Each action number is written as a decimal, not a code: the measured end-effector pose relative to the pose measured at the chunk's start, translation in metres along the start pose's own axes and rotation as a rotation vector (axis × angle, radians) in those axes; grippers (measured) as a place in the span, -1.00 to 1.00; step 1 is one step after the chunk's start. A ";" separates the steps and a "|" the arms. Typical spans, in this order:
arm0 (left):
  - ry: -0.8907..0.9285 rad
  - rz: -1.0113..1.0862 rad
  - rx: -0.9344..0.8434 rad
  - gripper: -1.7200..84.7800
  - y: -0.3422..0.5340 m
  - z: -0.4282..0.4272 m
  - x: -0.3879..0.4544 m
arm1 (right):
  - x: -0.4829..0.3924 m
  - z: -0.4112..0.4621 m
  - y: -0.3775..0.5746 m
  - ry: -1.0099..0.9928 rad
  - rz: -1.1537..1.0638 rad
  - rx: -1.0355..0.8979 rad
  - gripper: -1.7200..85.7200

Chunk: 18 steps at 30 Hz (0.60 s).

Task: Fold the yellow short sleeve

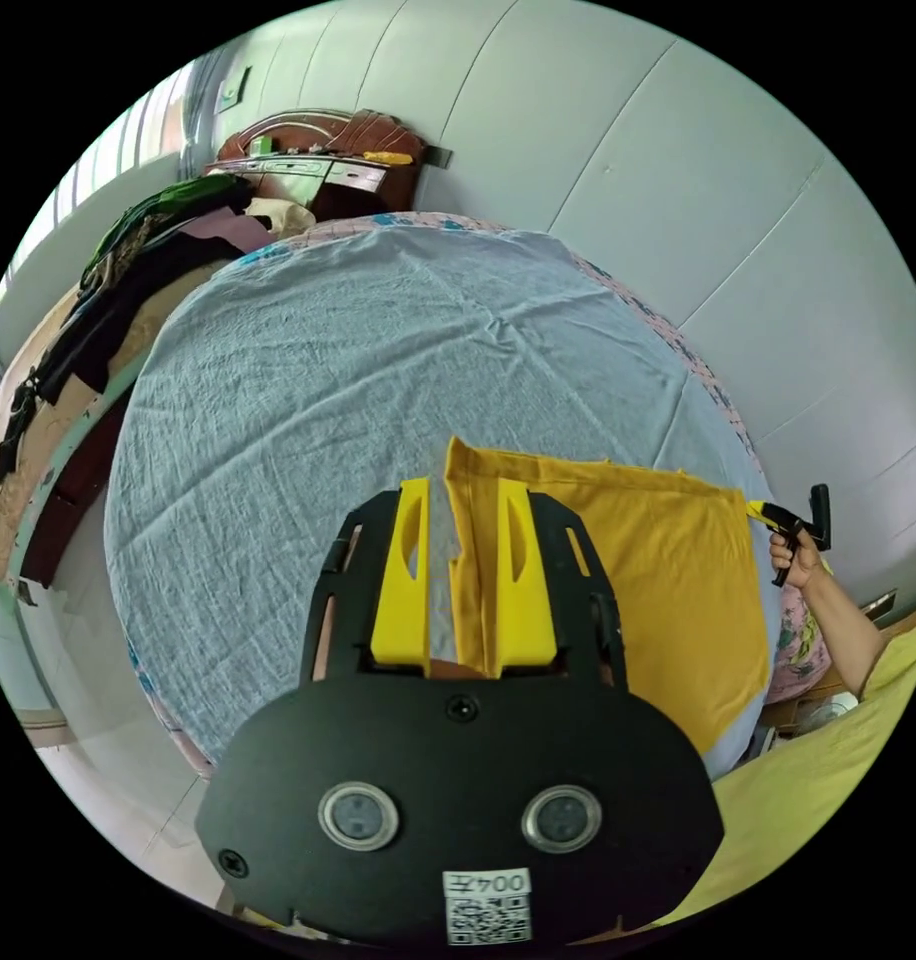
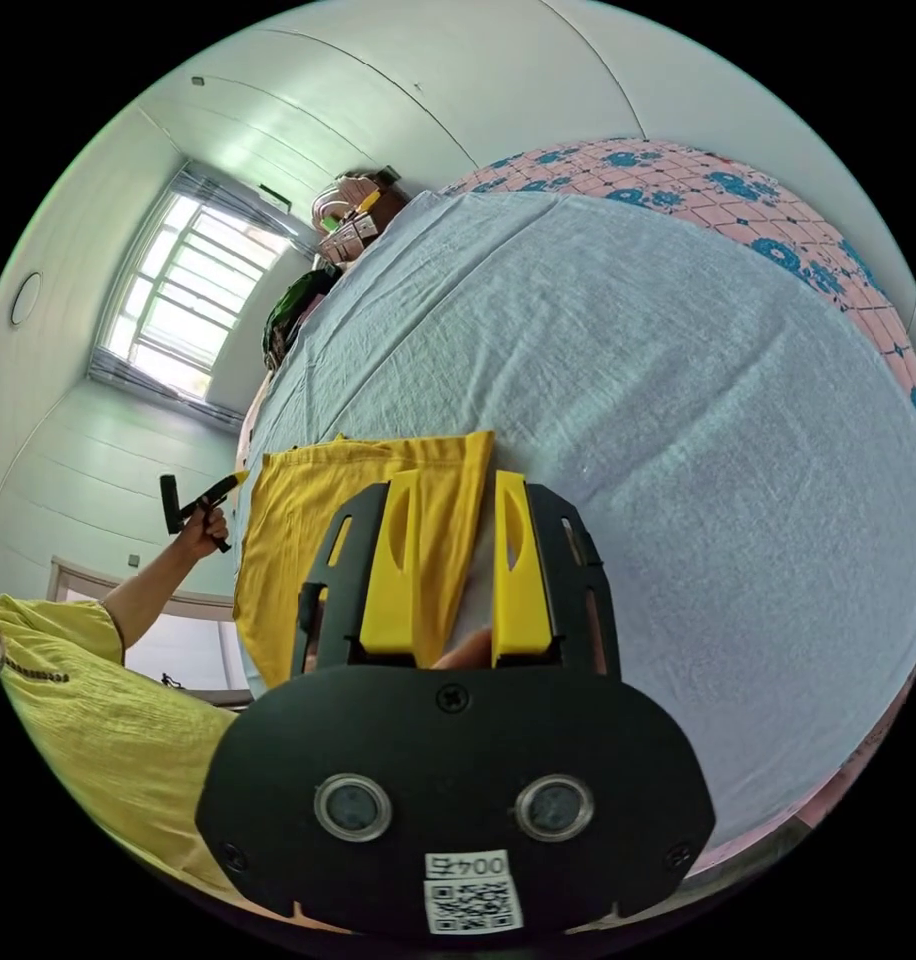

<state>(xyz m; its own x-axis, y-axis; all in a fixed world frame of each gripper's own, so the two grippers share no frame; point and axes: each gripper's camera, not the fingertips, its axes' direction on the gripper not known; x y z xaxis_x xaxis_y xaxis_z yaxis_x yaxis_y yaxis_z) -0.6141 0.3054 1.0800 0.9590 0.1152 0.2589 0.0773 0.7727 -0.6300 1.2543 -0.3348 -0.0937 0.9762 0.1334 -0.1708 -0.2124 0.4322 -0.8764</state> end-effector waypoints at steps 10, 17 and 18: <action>-0.047 0.051 -0.080 -0.91 -0.017 0.017 -0.022 | 0.010 0.013 0.033 0.058 -0.072 -0.022 -0.95; -0.121 0.030 -0.065 -0.92 -0.010 0.008 -0.040 | 0.023 0.020 0.067 0.092 -0.012 -0.013 -0.93; -0.116 0.025 -0.063 -0.92 -0.010 0.006 -0.042 | 0.023 0.021 0.070 0.086 -0.010 -0.011 -0.92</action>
<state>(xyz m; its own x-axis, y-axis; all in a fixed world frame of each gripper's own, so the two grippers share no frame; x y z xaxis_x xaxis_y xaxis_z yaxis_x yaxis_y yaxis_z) -0.6567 0.2965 1.0796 0.9230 0.2087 0.3233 0.0738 0.7285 -0.6811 1.2609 -0.2832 -0.1492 0.9785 0.0522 -0.1995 -0.2027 0.4229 -0.8832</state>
